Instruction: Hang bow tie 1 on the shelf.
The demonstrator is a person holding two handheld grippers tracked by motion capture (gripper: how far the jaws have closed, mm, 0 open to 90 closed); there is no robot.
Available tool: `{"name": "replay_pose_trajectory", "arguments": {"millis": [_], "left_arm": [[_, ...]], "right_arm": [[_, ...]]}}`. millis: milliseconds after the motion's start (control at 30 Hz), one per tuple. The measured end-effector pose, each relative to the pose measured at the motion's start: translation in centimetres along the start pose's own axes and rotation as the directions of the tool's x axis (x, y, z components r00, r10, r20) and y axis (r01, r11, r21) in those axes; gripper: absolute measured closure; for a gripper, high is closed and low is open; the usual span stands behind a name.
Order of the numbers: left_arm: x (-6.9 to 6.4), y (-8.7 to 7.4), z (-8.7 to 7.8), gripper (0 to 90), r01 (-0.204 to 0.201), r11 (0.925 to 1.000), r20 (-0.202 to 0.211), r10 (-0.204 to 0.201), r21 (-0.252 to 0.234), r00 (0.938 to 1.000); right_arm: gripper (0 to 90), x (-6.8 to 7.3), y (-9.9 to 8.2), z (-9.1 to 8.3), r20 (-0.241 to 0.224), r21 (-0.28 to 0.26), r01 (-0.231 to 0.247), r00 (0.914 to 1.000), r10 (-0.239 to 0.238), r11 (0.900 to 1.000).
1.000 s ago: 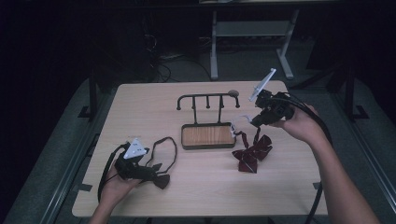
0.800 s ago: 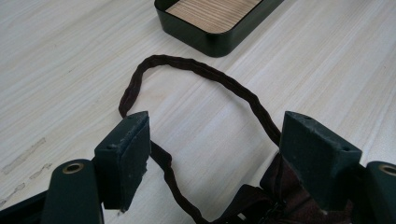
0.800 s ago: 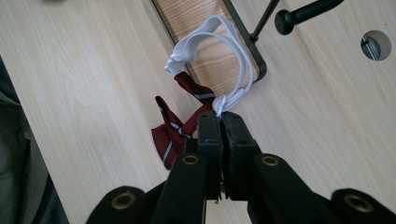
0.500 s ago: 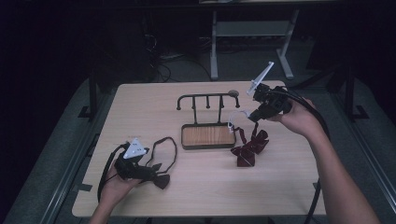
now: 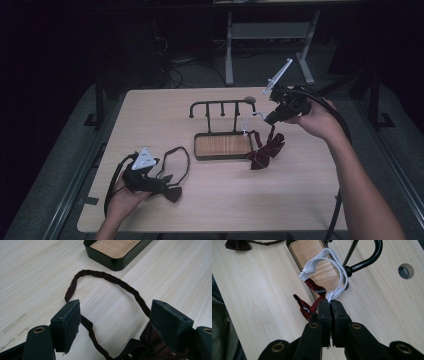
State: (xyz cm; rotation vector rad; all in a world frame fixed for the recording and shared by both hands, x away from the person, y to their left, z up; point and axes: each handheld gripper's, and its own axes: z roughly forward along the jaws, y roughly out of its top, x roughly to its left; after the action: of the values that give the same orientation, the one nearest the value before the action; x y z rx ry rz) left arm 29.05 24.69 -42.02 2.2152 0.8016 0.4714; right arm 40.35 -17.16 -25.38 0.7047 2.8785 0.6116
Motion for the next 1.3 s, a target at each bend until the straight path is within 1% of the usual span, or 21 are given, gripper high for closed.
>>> {"name": "replay_pose_trajectory", "arguments": {"millis": [367,400,700,933,1067,1300], "left_arm": [[0.0,0.0,-0.1,25.2,-0.001,1.0,-0.002,0.001,0.001,1.0],[0.0,0.0,-0.1,25.2,0.005,1.0,-0.001,-0.005,0.001,1.0],[0.0,0.0,-0.1,25.2,0.004,1.0,0.0,-0.004,0.001,1.0],[0.0,0.0,-0.1,25.1,0.005,1.0,0.001,-0.005,0.001,1.0],[0.0,0.0,-0.1,25.1,0.003,1.0,0.001,-0.003,0.003,1.0],[0.0,0.0,-0.1,25.1,0.005,1.0,0.0,-0.005,-0.002,1.0]], "right_arm": [[86.7,-0.6,0.3,-0.2,0.001,-0.008,-0.016,0.9999,0.016,0.9998],[86.7,-0.7,0.4,-0.2,0.004,-0.007,-0.016,0.9999,0.016,0.9998],[86.7,-1.8,0.9,-0.4,0.006,-0.01,-0.047,0.9989,0.047,0.9988],[86.6,-2.5,1.4,0.1,0.004,0.004,-0.064,0.9979,0.064,0.9979],[86.6,-3.0,1.4,0.4,-0.004,0.014,-0.08,0.9968,0.08,0.9967],[86.5,-3.6,1.2,0.7,0.002,0.017,-0.094,0.9955,0.094,0.9954]]}}
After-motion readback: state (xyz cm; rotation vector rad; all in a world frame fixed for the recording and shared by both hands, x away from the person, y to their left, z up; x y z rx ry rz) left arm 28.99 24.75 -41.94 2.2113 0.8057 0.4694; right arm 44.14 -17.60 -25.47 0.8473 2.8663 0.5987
